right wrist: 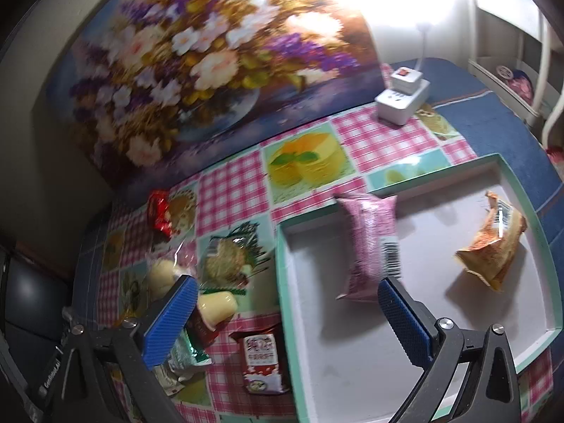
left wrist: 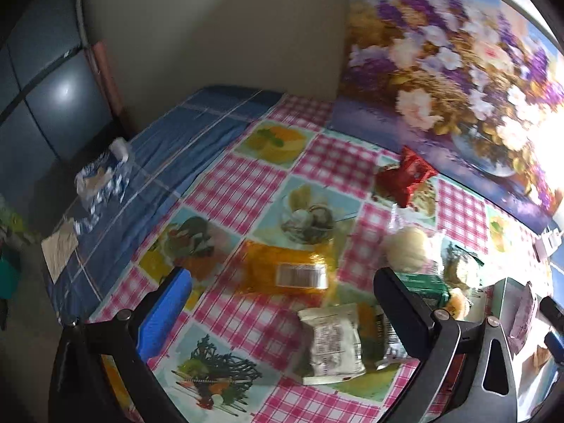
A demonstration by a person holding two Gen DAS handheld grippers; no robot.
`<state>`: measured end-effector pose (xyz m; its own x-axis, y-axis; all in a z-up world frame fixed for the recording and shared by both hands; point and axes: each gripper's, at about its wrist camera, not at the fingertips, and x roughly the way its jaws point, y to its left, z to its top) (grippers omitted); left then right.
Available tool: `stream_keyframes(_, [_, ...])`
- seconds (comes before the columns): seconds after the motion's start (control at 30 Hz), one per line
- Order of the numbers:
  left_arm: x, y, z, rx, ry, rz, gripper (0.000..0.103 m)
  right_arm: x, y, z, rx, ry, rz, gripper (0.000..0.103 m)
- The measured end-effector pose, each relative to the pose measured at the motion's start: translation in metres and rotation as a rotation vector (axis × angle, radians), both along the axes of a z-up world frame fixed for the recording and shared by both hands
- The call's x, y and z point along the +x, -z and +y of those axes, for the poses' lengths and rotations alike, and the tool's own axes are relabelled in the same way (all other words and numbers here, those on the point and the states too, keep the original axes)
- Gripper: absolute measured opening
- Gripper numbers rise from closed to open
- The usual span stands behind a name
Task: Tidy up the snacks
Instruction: 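Move both open tools back to the snack pile, then grasp the white pack with the left tool while the right tool grasps the red-and-white milk-biscuit pack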
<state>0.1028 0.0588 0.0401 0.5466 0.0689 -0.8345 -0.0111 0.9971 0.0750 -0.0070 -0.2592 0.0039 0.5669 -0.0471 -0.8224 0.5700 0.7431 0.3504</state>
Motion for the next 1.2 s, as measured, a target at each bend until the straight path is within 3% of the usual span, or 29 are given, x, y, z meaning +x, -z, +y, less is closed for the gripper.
stream_keyframes(0.23, [0.005,0.028,0.003,-0.038,-0.003,0.118,0.103,0.018,0.010,0.035,-0.021,-0.098,0.069,0.102])
stream_keyframes(0.5, [0.004,0.073,-0.015,-0.079,0.039,0.287,0.103,0.023,0.034,0.059,-0.007,-0.173,0.179,0.084])
stream_keyframes(0.67, [0.002,0.086,-0.019,-0.089,0.049,0.328,0.102,0.021,0.042,0.067,0.010,-0.199,0.211,0.064])
stream_keyframes(0.77, [0.001,0.091,-0.022,-0.090,0.061,0.349,0.095,0.022,0.045,0.073,0.006,-0.216,0.226,0.056])
stream_keyframes(0.93, [0.001,0.099,-0.029,-0.082,0.086,0.377,0.087,0.024,0.053,0.075,0.003,-0.228,0.260,0.052])
stream_keyframes(1.13, [0.003,0.111,-0.039,-0.081,0.113,0.411,0.068,0.026,0.065,0.075,0.015,-0.233,0.294,0.050])
stream_keyframes(1.2, [0.002,0.113,-0.041,-0.076,0.122,0.416,0.057,0.025,0.068,0.075,0.024,-0.236,0.299,0.050])
